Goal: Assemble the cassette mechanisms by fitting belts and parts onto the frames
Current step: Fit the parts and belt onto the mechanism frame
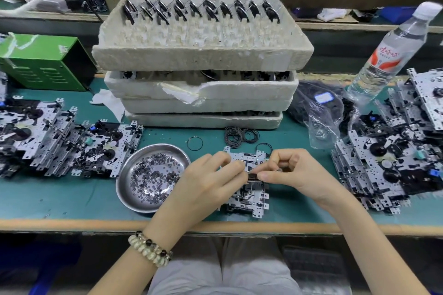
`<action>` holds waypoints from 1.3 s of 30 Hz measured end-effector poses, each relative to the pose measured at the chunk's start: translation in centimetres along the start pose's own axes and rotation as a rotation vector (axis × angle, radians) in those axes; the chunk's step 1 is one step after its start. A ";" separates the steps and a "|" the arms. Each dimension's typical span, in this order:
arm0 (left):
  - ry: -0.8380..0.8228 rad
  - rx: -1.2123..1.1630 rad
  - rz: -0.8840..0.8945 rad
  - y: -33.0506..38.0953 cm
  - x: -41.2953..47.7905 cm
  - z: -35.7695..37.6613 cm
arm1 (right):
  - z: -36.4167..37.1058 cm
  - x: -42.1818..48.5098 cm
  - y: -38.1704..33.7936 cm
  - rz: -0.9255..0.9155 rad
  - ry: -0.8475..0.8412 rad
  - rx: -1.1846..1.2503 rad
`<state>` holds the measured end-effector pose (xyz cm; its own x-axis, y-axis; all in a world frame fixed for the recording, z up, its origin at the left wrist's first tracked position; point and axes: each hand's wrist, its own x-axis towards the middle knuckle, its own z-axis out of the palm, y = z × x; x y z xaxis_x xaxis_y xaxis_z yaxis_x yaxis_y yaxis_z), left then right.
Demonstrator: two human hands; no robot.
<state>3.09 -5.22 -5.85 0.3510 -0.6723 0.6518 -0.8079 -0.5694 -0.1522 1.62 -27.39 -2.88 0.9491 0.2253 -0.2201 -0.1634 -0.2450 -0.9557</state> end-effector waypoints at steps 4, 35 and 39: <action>0.015 -0.003 0.009 -0.1 -0.1 0.2 | 0.2 -0.2 0.0 -0.015 0.009 0.008; -0.432 -0.408 -0.718 -1.0 3.4 -1.2 | 2.9 -2.2 4.0 -0.369 0.811 -0.589; -0.389 -0.430 -0.753 0.0 5.2 0.0 | 4.6 -2.2 4.2 -0.368 0.942 -0.608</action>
<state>4.87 -8.69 -2.45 0.9210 -0.3543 0.1618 -0.3828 -0.7466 0.5442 -2.40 -24.61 -7.28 0.7783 -0.3460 0.5239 0.0754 -0.7769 -0.6251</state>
